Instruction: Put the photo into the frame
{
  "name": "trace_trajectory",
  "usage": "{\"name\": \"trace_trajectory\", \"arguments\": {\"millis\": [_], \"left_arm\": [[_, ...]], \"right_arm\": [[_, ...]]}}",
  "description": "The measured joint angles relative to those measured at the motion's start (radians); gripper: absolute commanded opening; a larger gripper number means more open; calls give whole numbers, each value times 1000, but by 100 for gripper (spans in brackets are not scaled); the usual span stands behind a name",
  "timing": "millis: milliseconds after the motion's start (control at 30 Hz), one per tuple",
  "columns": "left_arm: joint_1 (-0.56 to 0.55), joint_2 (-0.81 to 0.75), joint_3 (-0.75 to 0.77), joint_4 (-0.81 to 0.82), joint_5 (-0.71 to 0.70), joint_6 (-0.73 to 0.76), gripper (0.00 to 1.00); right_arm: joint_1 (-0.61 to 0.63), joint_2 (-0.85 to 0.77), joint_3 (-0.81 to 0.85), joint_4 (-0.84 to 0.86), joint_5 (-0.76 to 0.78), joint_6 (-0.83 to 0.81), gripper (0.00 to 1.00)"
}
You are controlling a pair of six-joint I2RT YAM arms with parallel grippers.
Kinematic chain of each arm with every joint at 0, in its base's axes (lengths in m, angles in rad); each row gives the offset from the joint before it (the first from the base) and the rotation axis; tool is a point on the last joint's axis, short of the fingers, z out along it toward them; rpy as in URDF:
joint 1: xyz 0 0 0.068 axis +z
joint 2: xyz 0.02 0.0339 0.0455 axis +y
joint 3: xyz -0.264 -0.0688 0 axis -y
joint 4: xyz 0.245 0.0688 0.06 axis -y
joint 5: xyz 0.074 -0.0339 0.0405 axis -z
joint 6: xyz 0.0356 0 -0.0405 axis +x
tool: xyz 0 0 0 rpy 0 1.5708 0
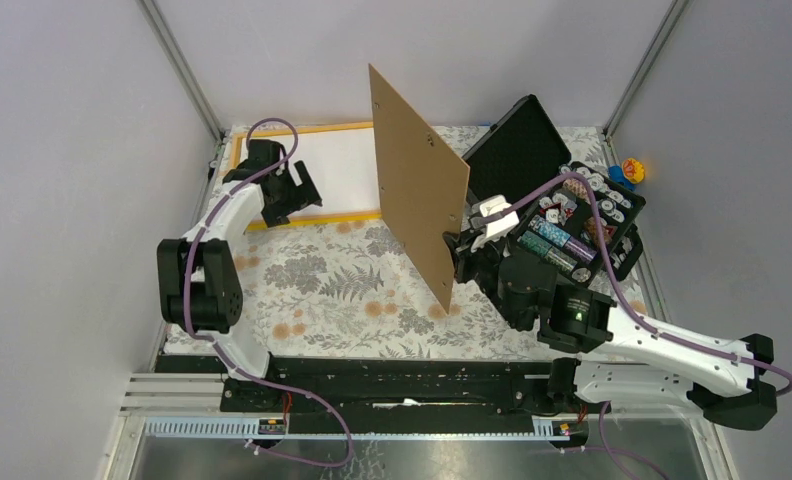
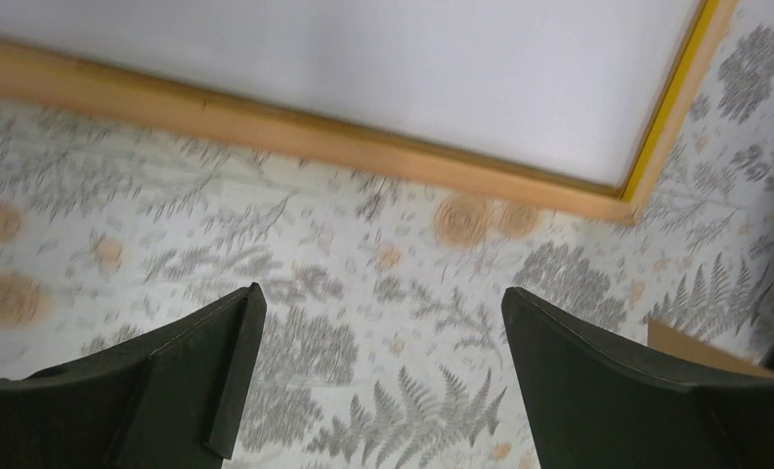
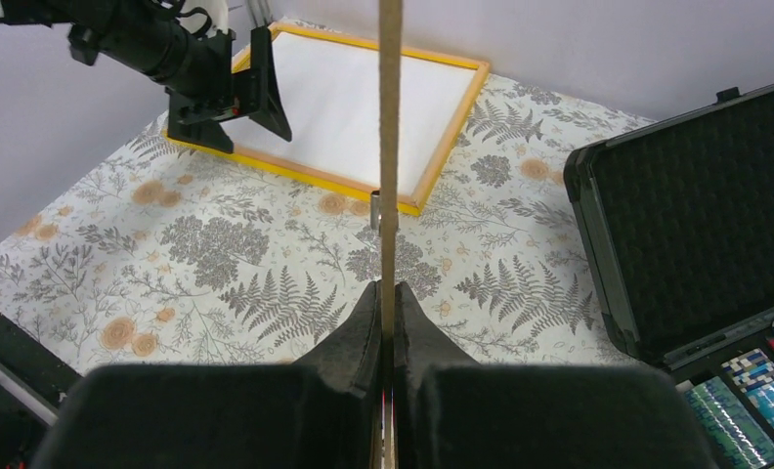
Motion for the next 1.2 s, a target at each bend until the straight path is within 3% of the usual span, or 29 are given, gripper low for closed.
{"name": "trace_trajectory", "arguments": {"millis": [367, 633, 967, 1200], "left_arm": [[18, 234, 61, 248, 44, -8, 99], [26, 320, 90, 345, 75, 3, 99], [26, 291, 33, 362, 84, -48, 99], [18, 184, -106, 352, 132, -120, 99]], "right_arm": [[-6, -96, -25, -8, 4, 5, 0], [-6, -136, -28, -57, 10, 16, 0], [-6, -95, -28, -62, 9, 29, 0], [-14, -51, -26, -62, 8, 48, 0]]}}
